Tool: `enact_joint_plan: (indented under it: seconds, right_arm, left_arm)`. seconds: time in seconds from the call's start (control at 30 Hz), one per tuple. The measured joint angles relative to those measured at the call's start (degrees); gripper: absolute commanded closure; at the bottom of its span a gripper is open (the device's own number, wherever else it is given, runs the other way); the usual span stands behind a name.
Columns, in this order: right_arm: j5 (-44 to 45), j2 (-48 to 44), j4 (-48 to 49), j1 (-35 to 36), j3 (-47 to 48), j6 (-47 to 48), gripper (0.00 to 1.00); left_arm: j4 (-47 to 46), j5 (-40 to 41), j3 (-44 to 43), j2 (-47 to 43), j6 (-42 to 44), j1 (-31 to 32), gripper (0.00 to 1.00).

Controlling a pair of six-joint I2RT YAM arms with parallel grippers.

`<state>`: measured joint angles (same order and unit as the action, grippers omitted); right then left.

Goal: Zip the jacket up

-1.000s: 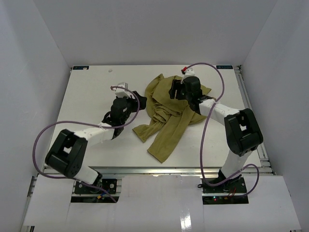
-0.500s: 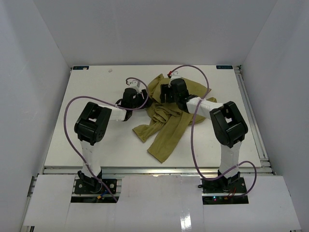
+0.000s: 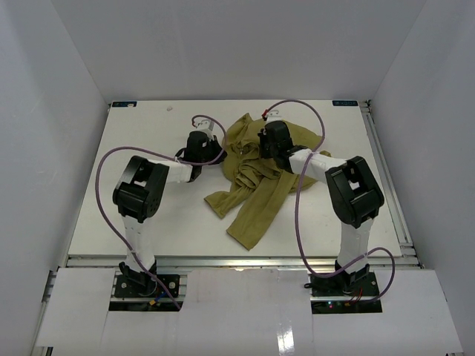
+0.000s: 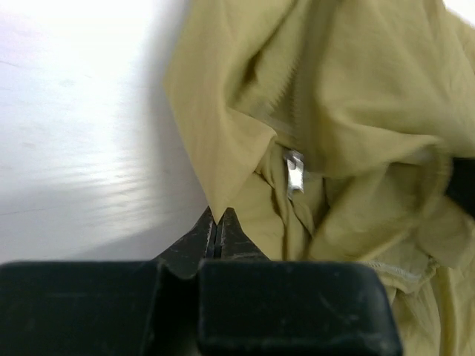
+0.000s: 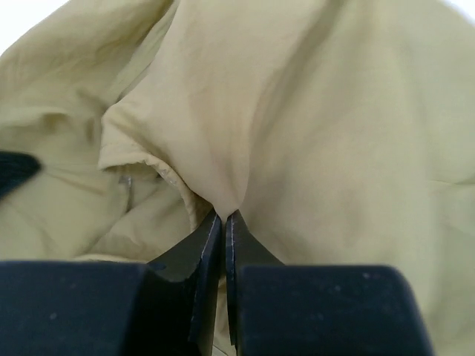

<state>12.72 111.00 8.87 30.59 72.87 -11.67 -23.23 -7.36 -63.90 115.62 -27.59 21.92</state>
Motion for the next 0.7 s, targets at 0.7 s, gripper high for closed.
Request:
enact_joint_plan:
  seconds: [0.7]
  right_arm:
    - [3.8, -31.3, 2.8, -13.6, -35.4, -4.7, 0.92]
  left_arm:
    - [4.2, 13.3, 3.6, -16.5, 3.4, -8.5, 1.00]
